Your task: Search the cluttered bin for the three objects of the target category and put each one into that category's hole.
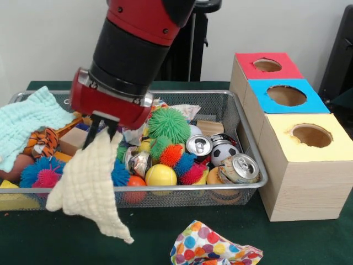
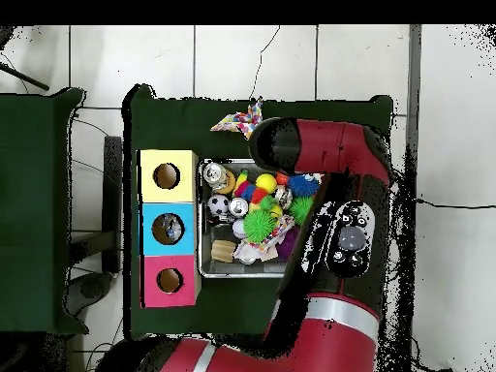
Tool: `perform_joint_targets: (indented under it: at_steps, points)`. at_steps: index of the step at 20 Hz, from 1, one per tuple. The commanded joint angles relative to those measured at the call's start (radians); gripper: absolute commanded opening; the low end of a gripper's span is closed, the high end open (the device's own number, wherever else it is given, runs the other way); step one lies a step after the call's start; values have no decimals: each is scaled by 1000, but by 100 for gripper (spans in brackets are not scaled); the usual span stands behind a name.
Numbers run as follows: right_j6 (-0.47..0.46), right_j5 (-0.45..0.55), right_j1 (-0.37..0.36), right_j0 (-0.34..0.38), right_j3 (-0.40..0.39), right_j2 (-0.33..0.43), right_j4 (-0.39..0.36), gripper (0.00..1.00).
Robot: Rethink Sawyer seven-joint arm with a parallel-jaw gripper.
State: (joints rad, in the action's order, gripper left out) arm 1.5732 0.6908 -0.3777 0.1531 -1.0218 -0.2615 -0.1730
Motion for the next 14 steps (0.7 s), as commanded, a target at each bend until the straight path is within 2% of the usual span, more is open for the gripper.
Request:
perform_joint_targets:
  at_steps: [1, 10, 13, 14]
  points:
    - [2, -95, 13, 46, -110, 187, 15, 0]
    - [2, -145, -1, 81, -156, 240, -5, 0]
    - [55, -172, -6, 80, -173, 235, 1, 0]
    - [77, -187, -9, 81, -181, 236, 0, 100]
